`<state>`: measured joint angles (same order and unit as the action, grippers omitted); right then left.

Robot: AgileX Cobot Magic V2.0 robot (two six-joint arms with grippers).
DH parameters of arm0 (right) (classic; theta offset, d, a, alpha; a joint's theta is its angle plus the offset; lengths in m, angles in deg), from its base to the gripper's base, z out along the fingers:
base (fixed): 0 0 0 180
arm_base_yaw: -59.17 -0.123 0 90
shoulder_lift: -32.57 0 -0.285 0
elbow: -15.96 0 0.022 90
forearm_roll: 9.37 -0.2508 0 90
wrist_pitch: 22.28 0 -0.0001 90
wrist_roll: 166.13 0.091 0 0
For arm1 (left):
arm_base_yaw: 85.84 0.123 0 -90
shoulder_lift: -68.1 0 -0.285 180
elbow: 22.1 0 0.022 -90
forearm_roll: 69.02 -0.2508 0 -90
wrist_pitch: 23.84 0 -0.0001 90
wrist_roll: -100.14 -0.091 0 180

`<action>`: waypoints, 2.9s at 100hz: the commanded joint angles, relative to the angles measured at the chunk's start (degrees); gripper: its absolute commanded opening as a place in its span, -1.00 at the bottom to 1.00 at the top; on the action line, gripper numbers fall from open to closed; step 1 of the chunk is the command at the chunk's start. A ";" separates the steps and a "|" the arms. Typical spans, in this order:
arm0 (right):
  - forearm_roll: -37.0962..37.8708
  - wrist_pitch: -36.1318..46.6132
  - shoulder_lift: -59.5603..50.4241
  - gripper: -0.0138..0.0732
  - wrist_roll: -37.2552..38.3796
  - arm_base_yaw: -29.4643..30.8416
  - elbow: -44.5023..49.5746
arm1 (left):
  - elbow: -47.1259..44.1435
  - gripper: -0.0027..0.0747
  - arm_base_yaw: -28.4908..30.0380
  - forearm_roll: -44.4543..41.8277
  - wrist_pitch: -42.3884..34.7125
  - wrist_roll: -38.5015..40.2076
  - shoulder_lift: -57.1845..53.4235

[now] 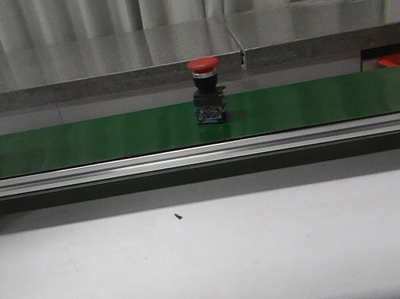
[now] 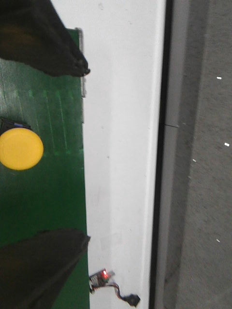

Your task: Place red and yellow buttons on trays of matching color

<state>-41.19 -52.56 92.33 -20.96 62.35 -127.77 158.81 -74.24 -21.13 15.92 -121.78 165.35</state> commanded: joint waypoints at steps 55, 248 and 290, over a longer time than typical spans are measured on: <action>-0.98 2.89 -0.54 -0.84 -0.38 -0.14 -1.39 | -39.75 0.27 -20.72 8.09 -35.17 -8.01 -46.03; -1.05 3.65 20.03 0.75 -0.38 -0.14 -13.16 | -57.30 -0.98 -20.72 10.67 -35.35 -8.01 -61.10; 0.35 3.62 40.95 0.75 -0.38 -0.08 -28.90 | -57.30 -0.98 -20.72 10.67 -35.35 -8.01 -61.10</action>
<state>-40.98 -51.50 132.85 -20.96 62.35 -152.97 99.89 -94.57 -11.33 -16.72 -129.86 104.12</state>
